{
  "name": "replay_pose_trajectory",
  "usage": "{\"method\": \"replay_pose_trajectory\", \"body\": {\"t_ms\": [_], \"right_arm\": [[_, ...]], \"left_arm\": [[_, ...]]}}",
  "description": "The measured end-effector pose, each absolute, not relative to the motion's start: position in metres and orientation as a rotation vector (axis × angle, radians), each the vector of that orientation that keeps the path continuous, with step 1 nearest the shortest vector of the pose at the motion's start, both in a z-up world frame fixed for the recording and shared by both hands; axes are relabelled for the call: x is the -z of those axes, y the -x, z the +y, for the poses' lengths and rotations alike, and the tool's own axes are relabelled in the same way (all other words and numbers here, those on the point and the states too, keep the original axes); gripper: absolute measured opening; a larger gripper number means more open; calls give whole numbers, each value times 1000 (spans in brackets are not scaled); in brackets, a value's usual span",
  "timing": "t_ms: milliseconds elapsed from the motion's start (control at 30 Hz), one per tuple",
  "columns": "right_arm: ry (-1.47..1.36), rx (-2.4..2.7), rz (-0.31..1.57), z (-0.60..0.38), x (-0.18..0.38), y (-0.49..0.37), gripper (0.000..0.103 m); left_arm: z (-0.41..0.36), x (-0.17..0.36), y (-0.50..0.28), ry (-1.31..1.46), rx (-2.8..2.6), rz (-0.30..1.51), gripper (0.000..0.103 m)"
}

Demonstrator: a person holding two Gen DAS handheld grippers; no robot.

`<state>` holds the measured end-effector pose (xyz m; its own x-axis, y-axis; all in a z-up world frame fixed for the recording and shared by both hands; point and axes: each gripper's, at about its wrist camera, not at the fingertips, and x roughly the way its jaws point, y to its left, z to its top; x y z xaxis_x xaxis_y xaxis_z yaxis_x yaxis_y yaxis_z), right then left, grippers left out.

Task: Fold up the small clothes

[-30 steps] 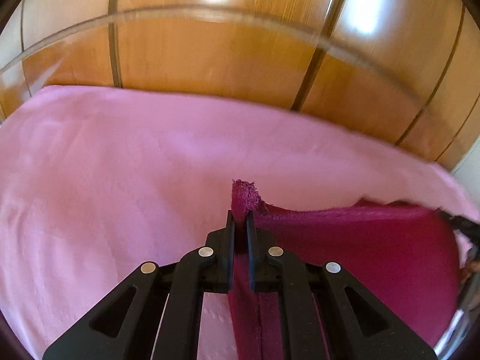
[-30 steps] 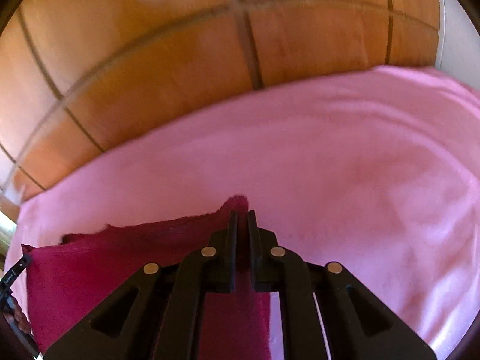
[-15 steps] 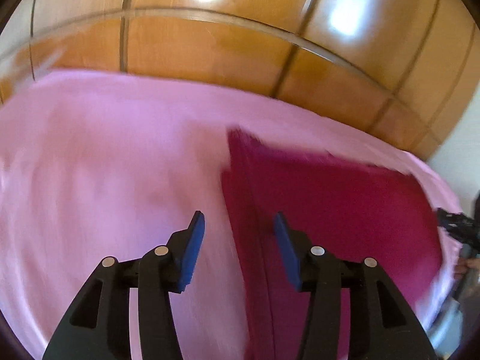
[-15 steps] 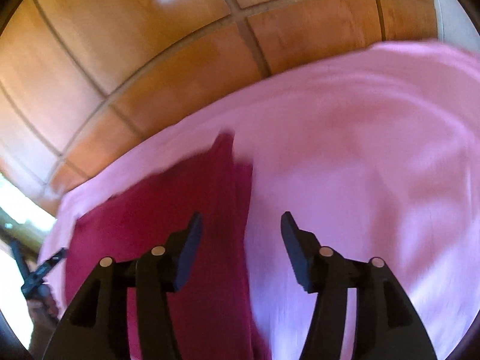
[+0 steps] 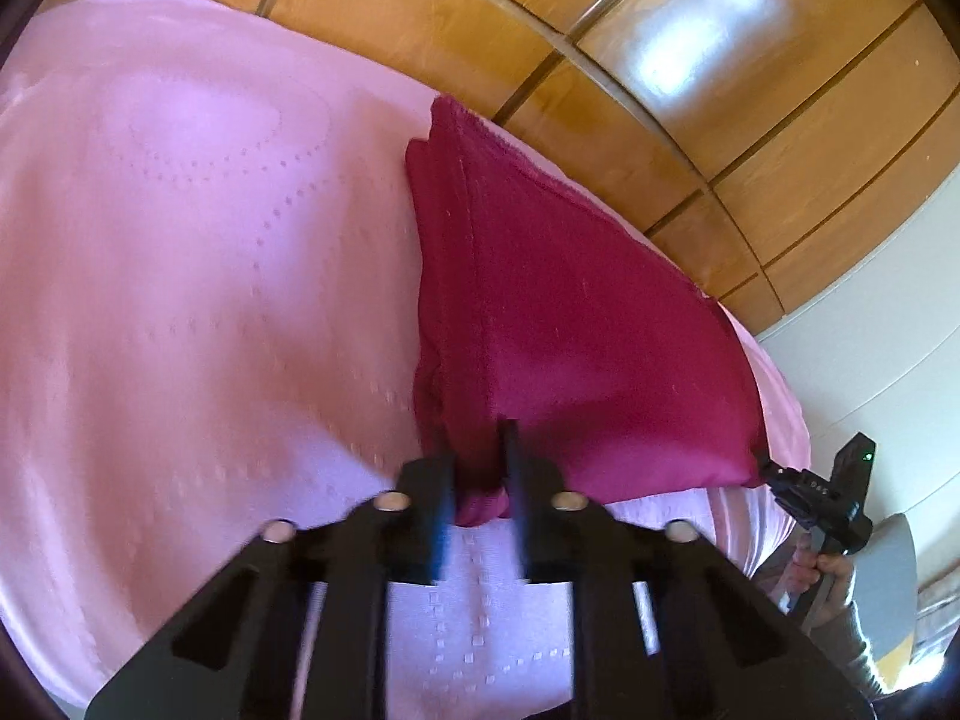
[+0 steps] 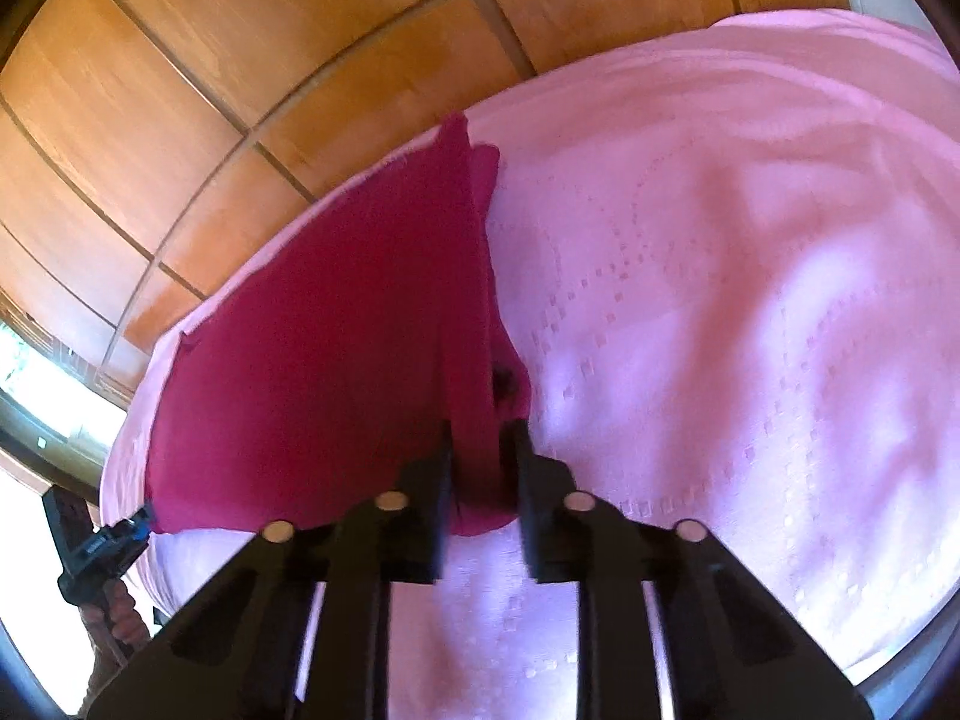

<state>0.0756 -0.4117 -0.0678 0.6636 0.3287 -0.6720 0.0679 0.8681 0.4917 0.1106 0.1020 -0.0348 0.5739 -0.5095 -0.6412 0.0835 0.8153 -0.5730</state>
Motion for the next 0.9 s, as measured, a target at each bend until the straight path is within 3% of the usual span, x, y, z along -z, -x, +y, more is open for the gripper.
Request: {"method": "replay_pose_trajectory", "body": {"t_ms": [167,400,500,600,700,767,900], "right_arm": [[-527,-194,796,-418,43,-51,10],[-453,-176,910,-418,58,-21,9],[-453,-137,863,-420,45,-24,18],[-414,-135,800,-410,25,-30,38],[-346,-193,773,-381,17,-44,44],[-303,-233,777,-357,18,-58,53],[-227,-264,792,-320,31,-79,58]], "left_arm": [[106,20,-96,514,379,881,7],[103,21,-67,452,368,958,8],[105,8,-66,424,306,921,8],[95,-15,-69,372,310,828,8],[78,-22,-78,310,334,799,8],[60,-16,-87,252,317,813,8],[42,7,-109,143,217,888,8]]}}
